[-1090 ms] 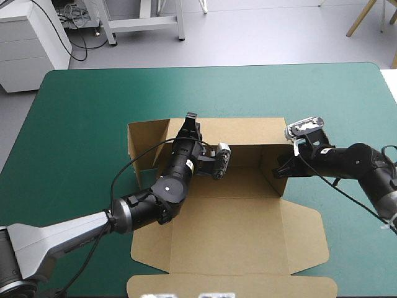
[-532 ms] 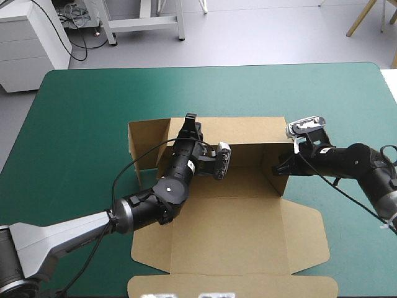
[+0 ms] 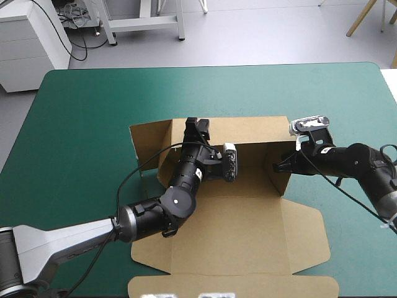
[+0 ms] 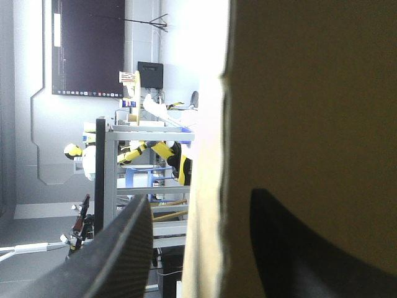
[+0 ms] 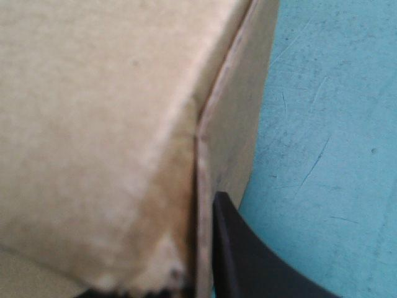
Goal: Fold the box
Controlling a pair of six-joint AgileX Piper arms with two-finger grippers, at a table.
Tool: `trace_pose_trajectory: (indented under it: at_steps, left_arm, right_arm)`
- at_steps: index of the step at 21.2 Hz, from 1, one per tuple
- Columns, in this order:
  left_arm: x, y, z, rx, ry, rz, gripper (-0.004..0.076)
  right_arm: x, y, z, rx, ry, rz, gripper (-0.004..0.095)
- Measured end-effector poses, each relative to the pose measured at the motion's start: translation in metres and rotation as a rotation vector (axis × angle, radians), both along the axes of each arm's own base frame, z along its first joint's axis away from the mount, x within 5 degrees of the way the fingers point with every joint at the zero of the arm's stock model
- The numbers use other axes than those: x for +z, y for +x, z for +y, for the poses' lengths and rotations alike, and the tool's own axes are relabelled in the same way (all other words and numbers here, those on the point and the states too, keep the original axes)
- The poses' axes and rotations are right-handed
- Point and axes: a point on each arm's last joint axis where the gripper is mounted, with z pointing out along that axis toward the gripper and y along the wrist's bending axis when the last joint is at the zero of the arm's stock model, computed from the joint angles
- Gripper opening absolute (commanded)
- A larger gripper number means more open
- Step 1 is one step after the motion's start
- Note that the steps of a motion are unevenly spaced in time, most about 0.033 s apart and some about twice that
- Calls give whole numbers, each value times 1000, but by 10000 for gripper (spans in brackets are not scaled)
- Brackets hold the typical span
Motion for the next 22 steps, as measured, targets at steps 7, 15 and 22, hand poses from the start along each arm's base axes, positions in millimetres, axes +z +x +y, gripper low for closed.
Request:
trace_pose_trajectory:
  at_steps: [7, 15, 22]
  left_arm:
    - [25, -36, -6, -21, -60, -69, 295]
    - [75, -131, 1, -100, -219, -142, 1]
    - [106, -168, 41, -180, -203, -103, -10]
  right_arm:
    - [0, 0, -1, -22, -4, 12, -2]
    - [14, -1, -2, -59, 11, 91, -2]
    - [62, 0, -6, -87, -41, 160, -2]
